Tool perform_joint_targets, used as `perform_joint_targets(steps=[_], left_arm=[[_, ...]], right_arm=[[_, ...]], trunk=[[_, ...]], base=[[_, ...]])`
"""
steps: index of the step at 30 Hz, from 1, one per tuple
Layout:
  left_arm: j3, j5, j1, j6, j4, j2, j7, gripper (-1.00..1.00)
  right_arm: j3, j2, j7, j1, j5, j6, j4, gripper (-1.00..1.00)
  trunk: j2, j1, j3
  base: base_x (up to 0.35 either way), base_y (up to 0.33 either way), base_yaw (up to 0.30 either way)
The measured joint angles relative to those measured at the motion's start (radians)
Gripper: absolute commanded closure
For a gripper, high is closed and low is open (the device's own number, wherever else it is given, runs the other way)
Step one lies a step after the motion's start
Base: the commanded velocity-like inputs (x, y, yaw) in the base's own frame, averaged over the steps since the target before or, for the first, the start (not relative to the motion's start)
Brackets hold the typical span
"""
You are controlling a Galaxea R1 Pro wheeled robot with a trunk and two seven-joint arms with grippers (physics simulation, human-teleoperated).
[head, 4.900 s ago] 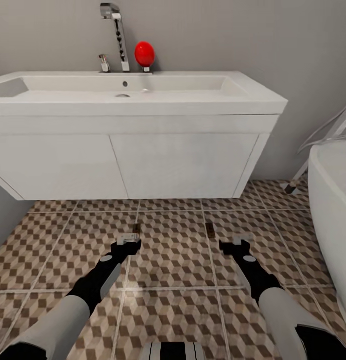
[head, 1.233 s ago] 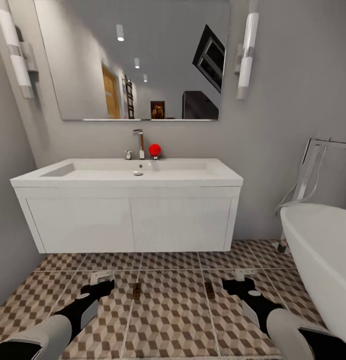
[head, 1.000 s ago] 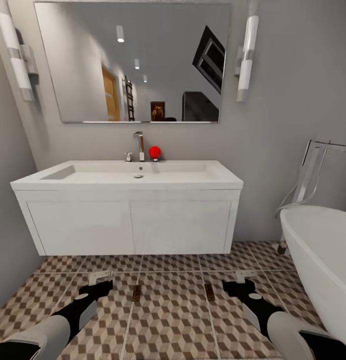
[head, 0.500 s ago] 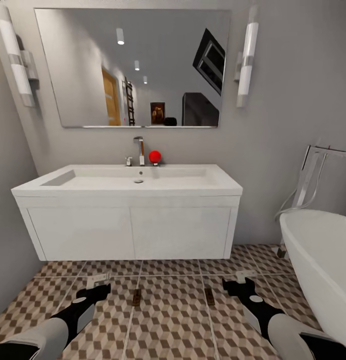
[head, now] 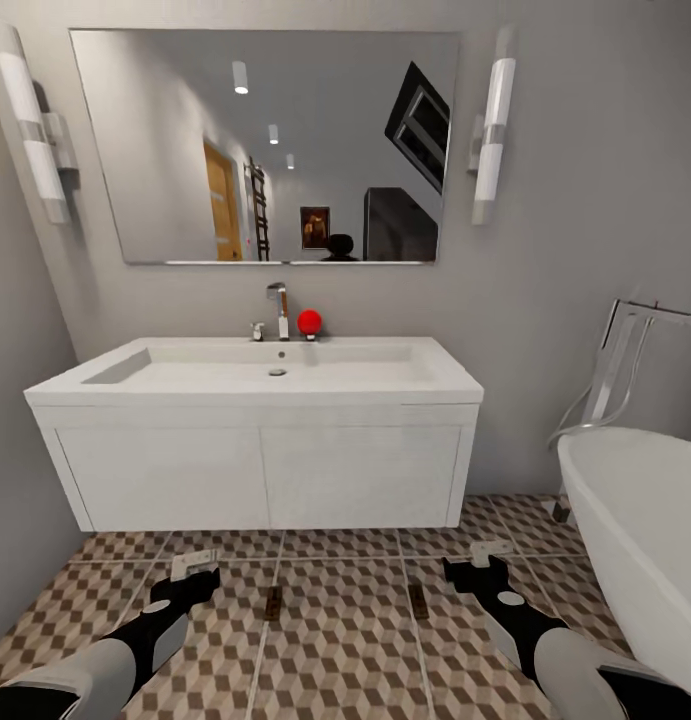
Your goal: Take the four mousetraps from the cabinet in the bathroom and place them on the bathroom floor. Make sure all four end up on the same floor surface, and ensure that at least two of them are either under or directly next to the same bathroom sink.
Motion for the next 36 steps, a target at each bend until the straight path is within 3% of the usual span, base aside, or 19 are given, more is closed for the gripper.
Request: perform_joint_targets(steps=[8, 19, 36], left_arm=[[-0.003, 0.000, 0.000, -0.004, 0.028, -0.003, 0.000, -1.00], [-0.006, -0.001, 0.000, -0.035, 0.048, -0.006, 0.000, -1.00], [-0.006, -0.001, 0.002, -0.105, 0.080, -0.011, 0.001, -1.00]], right_arm=[[0.000, 0.001, 0.000, 0.001, 0.000, 0.000, 0.012, -1.00], [0.000, -0.005, -0.004, 0.012, 0.035, -0.008, 0.059, -1.00], [0.002, -0.006, -0.004, 0.032, 0.041, -0.082, 0.063, -1.00]], trunk=[[0.056, -0.031, 0.025], [0.133, -0.073, 0.060], [0.252, -0.138, 0.113]], base=[[0.000, 0.000, 0.000], [0.000, 0.000, 0.000], [0.000, 0.000, 0.000]])
